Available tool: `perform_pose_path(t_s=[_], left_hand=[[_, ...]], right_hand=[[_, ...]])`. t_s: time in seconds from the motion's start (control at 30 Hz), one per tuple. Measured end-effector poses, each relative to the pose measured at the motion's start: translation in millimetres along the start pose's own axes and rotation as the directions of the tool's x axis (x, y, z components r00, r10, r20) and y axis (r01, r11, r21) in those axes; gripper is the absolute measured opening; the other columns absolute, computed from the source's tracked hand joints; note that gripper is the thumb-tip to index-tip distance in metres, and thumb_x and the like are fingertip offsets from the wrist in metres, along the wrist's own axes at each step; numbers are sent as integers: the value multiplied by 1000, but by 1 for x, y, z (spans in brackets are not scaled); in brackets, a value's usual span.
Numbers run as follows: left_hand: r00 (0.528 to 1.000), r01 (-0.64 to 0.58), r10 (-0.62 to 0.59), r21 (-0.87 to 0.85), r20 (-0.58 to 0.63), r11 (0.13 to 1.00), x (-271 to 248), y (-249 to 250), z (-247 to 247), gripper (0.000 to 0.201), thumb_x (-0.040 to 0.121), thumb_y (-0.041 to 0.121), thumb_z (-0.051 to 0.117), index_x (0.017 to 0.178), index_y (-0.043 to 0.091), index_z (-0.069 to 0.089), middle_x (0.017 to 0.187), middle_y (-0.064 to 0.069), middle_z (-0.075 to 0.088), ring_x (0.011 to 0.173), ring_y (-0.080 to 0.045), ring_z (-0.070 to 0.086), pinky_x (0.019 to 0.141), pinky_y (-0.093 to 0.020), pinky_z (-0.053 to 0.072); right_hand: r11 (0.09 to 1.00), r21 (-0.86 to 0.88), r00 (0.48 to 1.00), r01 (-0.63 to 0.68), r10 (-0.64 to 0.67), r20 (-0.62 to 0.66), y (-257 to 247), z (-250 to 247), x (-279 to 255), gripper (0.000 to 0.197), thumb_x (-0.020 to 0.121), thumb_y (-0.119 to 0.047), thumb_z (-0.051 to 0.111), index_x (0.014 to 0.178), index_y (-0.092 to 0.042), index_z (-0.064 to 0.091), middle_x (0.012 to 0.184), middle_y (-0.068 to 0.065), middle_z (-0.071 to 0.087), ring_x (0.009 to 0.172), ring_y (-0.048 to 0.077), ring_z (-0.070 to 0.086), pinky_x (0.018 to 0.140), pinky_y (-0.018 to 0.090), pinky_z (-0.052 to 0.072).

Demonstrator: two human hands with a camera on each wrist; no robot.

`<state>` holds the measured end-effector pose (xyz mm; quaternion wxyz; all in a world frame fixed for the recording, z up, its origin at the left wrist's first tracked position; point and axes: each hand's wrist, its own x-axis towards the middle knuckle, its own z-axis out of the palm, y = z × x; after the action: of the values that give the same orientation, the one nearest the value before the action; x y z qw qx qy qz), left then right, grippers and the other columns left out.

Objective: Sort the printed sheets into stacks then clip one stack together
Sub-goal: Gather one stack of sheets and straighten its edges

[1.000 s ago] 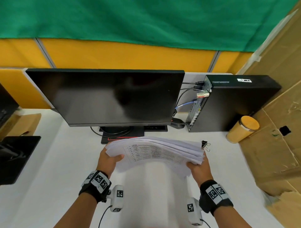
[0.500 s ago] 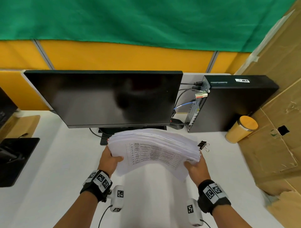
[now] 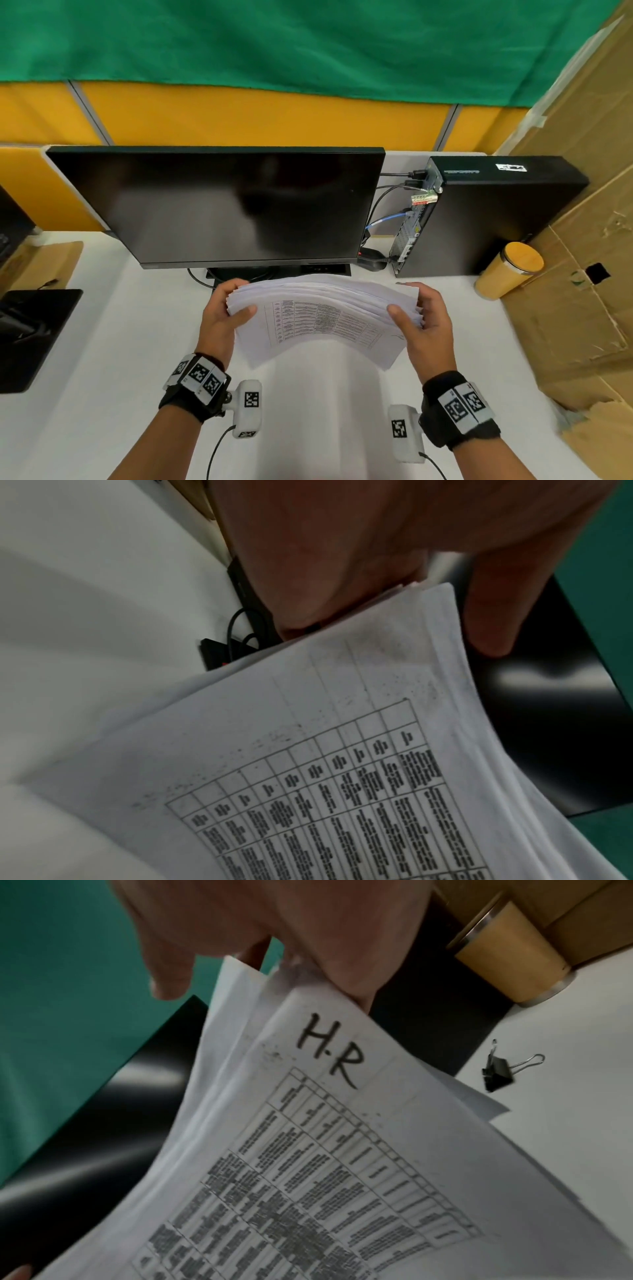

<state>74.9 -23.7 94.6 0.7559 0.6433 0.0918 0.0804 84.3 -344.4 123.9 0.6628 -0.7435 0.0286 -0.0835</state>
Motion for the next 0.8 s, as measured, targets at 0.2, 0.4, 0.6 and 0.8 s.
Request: perform_pose_path(t_s=[0.2,0.4,0.6,0.8], left_hand=[[993,9,6,137,-115,991,7,5,9,20,89,38,56,94,19,61,98,-6,61,87,-25,57,70,-35,47],[988,23,6,185,-155,982,8,4,11,13,97,28,51,94,19,61,98,-10,61,83,-24,58,65,-32,48],[985,41,-11,168,-171,985,7,3,12,13,97,28,51,95,18,61,97,-6,61,85,-23,57,69,-33,47],[985,45,-13,186,-169,982,7,3,10,15,95,33,53,96,21,62,99,-7,62,89,-27,58,73,-38,48]], right_hand=[[996,-83,992,35,-44,-115,2,5,9,7,94,-23,61,99,-26,64,108,-9,68,97,21,63,79,33,54],[999,-43,998,-1,-2,-69,10,-6,7,20,96,-9,54,103,-27,59,111,2,66,98,23,65,68,24,53],[994,-85,987,-72,59,-146,11,3,14,17,93,-22,61,80,-32,55,101,-3,70,96,29,64,77,45,56],[995,-85,980,-60,42,-195,8,5,20,17,92,-24,62,79,-16,54,97,2,70,94,26,64,75,32,52]])
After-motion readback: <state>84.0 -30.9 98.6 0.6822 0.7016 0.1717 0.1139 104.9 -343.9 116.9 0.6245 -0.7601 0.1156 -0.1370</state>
